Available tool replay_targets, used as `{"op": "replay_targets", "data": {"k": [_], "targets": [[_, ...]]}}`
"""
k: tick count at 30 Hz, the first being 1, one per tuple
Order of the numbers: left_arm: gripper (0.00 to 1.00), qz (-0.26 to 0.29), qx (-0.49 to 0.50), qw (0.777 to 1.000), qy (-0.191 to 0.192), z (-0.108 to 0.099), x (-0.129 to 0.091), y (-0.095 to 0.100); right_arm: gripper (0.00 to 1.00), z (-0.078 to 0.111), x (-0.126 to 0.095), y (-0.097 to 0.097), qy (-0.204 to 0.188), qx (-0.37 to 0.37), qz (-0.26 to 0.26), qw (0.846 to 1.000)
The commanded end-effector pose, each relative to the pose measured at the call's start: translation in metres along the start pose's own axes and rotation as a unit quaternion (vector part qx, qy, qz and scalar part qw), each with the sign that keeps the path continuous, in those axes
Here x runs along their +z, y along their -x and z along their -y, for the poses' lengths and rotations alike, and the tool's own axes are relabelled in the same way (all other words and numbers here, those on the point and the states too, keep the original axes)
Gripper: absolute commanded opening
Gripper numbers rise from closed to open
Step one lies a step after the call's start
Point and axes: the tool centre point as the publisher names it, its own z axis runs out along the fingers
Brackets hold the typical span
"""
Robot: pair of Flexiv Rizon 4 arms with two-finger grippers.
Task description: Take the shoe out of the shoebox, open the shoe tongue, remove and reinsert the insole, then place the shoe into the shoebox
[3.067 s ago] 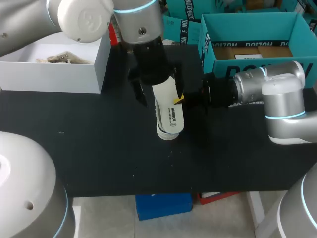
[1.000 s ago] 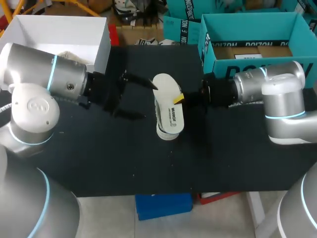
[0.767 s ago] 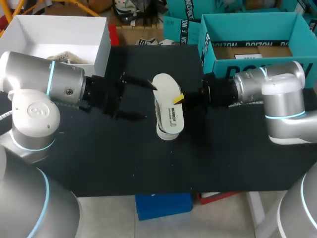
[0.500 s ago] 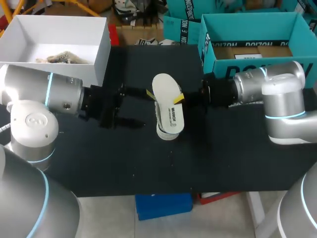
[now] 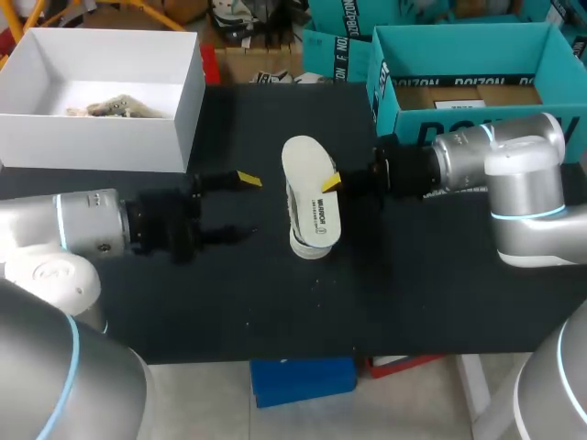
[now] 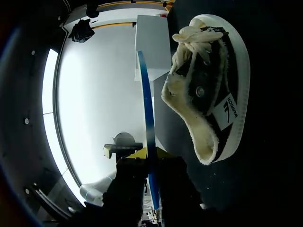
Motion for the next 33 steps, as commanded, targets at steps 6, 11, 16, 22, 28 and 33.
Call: {"op": "replay_targets", "data": {"k": [6,11,16,22,28,33], "targets": [[1.00,0.051,-0.003,0.998,0.027,-0.018,0.038,-0.001,0.00,0.000,0.001,0.001,0.000,0.000,0.000,1.000],[1.00,0.043,0.002,0.998,0.036,-0.030,0.049,0.002,0.00,0.000,0.001,0.001,0.000,0.000,0.000,1.000],[1.00,0.031,0.008,0.999,0.043,-0.041,0.062,0.003,0.00,0.000,0.001,0.001,0.000,0.000,0.000,1.000],[1.00,0.031,0.016,0.998,0.050,-0.051,0.072,-0.002,0.00,0.000,0.001,0.001,0.000,0.000,0.000,1.000],[1.00,0.028,0.015,0.998,0.056,-0.060,0.081,-0.007,0.00,0.000,0.001,0.001,0.000,0.000,0.000,1.000],[1.00,0.027,0.016,0.998,0.056,-0.068,0.091,-0.007,0.00,0.000,0.001,0.001,0.000,0.000,0.000,1.000]]}}
